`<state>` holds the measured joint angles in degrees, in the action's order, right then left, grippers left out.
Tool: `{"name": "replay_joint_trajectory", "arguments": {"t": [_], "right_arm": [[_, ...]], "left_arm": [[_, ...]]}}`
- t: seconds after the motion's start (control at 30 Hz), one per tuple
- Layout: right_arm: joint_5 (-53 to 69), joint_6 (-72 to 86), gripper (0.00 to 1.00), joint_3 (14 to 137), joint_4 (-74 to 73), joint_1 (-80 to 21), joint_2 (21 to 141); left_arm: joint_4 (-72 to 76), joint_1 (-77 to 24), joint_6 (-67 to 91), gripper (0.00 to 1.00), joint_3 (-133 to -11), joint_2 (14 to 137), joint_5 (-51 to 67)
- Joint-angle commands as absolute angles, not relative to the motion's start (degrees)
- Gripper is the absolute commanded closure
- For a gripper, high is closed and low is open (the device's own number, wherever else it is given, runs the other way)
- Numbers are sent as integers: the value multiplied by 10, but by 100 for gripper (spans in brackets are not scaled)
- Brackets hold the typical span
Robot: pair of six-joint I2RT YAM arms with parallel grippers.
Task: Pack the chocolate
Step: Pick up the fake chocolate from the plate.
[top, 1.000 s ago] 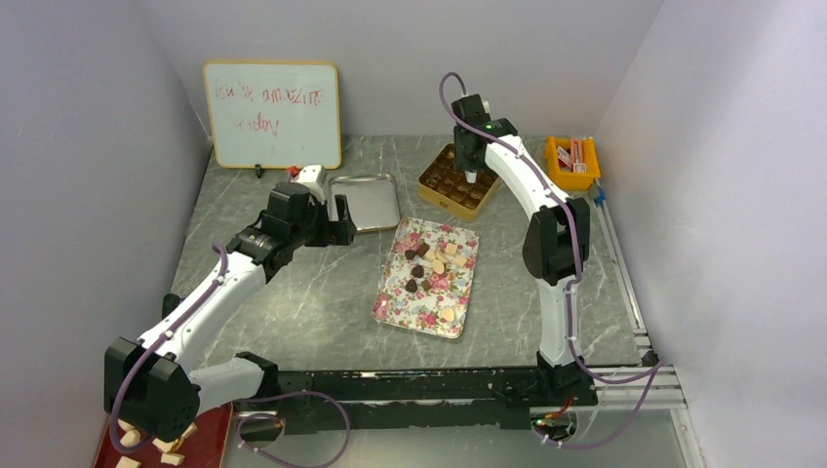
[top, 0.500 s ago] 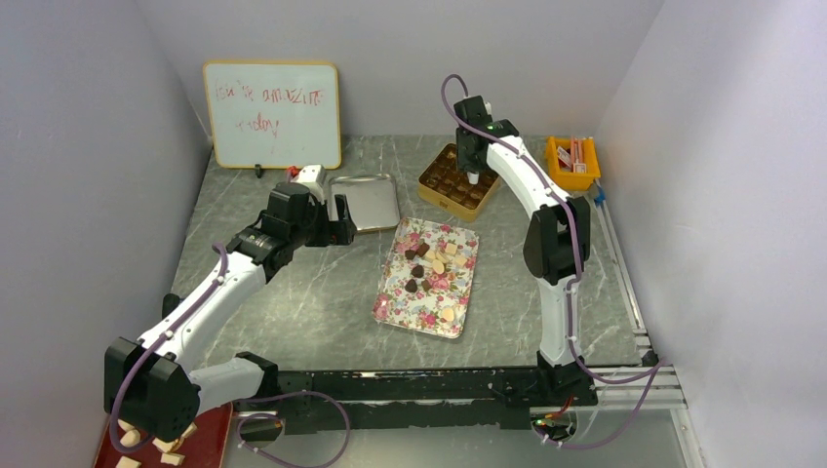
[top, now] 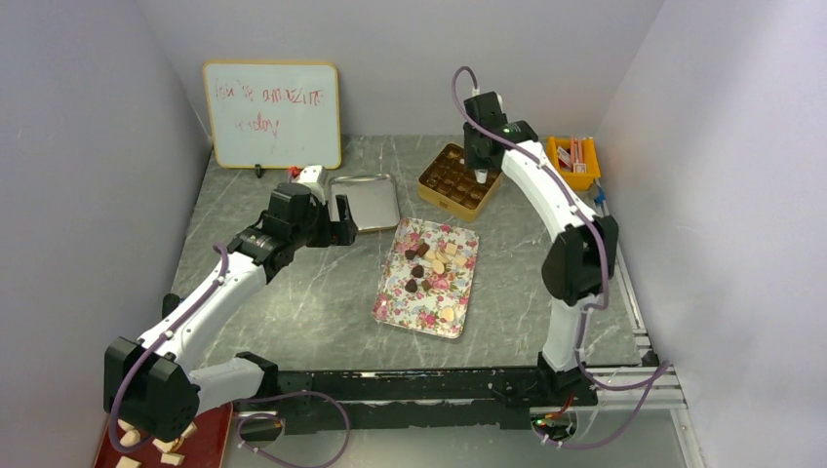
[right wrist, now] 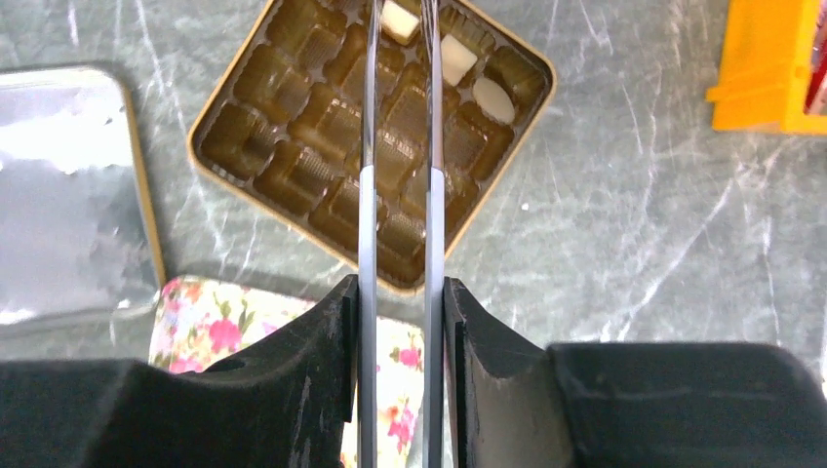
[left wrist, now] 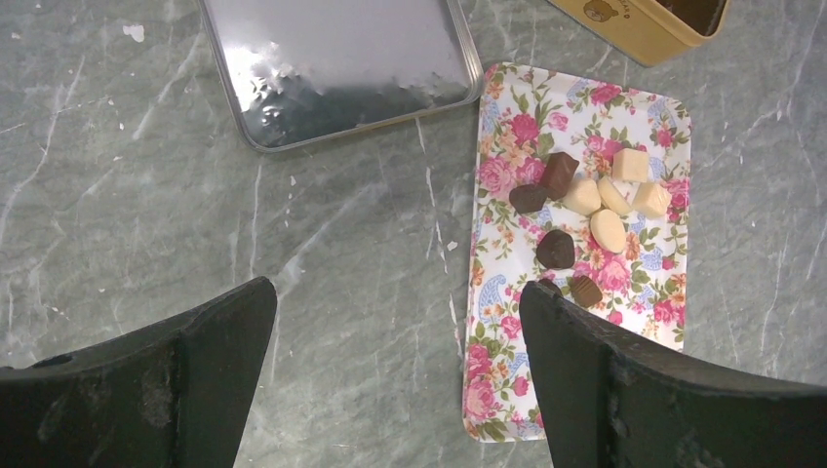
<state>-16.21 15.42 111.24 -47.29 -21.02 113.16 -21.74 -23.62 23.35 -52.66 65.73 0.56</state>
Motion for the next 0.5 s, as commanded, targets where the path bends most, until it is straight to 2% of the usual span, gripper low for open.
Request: {"name": "replay_joint_trajectory", "arguments": {"t": [0.0, 0.47], "right_arm": [[-174, 142, 68, 1054, -469, -241, 1023], [-153, 228, 65, 809, -565, -412, 782]], "left_arm": [[-201, -240, 240, 0, -522, 652, 1], [-199, -247, 244, 0, -520, 651, 1]]}}
